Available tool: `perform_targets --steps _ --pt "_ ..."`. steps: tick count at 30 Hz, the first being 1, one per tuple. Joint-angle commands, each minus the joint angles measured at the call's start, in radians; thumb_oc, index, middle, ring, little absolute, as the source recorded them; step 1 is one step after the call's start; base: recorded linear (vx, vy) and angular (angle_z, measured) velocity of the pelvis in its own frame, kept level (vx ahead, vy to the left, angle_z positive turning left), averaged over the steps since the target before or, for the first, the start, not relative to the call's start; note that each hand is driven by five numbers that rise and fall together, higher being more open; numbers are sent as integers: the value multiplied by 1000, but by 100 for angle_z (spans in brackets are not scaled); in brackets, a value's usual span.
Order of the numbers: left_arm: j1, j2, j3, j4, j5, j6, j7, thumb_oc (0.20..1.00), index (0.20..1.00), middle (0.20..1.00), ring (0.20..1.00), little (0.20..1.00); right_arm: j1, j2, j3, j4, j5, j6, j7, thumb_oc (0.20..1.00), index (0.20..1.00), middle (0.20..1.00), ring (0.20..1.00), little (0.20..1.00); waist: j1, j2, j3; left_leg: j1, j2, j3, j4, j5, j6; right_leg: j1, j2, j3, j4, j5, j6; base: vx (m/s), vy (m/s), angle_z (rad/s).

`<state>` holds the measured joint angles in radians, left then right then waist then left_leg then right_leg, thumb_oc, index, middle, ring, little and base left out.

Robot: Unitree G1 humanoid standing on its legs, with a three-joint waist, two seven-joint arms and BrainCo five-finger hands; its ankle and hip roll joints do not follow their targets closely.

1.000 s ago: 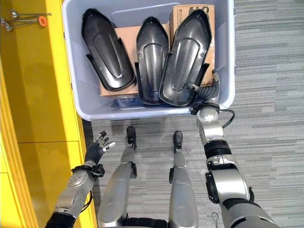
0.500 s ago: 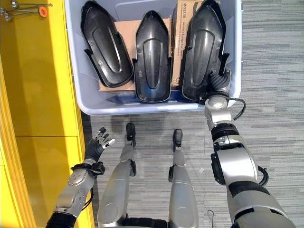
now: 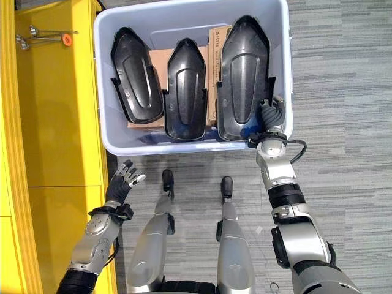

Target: Move parts from the plastic box to the shelf.

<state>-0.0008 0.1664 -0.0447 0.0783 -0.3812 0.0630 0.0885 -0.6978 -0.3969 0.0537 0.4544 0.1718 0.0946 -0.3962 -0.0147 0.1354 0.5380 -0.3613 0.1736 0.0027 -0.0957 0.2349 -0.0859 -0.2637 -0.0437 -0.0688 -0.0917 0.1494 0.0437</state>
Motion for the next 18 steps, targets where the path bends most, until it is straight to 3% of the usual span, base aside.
perform_targets --steps 1,6,11,14,17,18 --pt "2 16 13 -8 4 -17 -7 1000 1000 1000 1000 1000 -71 19 -24 -101 -52 -89 6 200 200 200 200 200 -1 -22 -18 143 47 19 8 -141 5 69 -93 34 20 -47 -11 0 0 0" --pt "11 15 22 3 22 -15 -14 1000 1000 1000 1000 1000 -21 23 -25 -295 -121 -110 41 200 200 200 200 200 -9 -25 -60 216 42 28 8 -146 9 137 -85 30 12 -58 -16 7 -7 0" --pt "44 1 34 15 34 -10 -21 1000 1000 1000 1000 1000 88 70 -24 -407 -98 -121 100 200 200 200 200 200 -12 -30 -121 255 43 33 8 -150 15 172 -71 28 12 -65 -17 35 -58 0" --pt "128 -46 116 29 73 -10 -42 1000 1000 1000 1000 1000 298 133 34 -539 -55 -130 240 200 200 200 200 200 -3 -63 -265 367 75 47 8 -144 50 269 -4 41 73 -81 0 54 -299 7" --pt "147 -66 141 34 75 -8 -43 1000 1000 1000 1000 1000 299 148 64 -545 -43 -125 257 200 200 200 200 200 11 -70 -276 378 88 45 16 -143 61 290 13 38 79 -83 4 -58 -239 -10" --pt "169 -102 180 43 71 -10 -37 1000 1000 1000 1000 1000 273 163 112 -529 -27 -121 267 200 200 200 200 200 41 -83 -278 364 100 31 8 -135 70 301 39 38 79 -93 6 -129 -208 -3"
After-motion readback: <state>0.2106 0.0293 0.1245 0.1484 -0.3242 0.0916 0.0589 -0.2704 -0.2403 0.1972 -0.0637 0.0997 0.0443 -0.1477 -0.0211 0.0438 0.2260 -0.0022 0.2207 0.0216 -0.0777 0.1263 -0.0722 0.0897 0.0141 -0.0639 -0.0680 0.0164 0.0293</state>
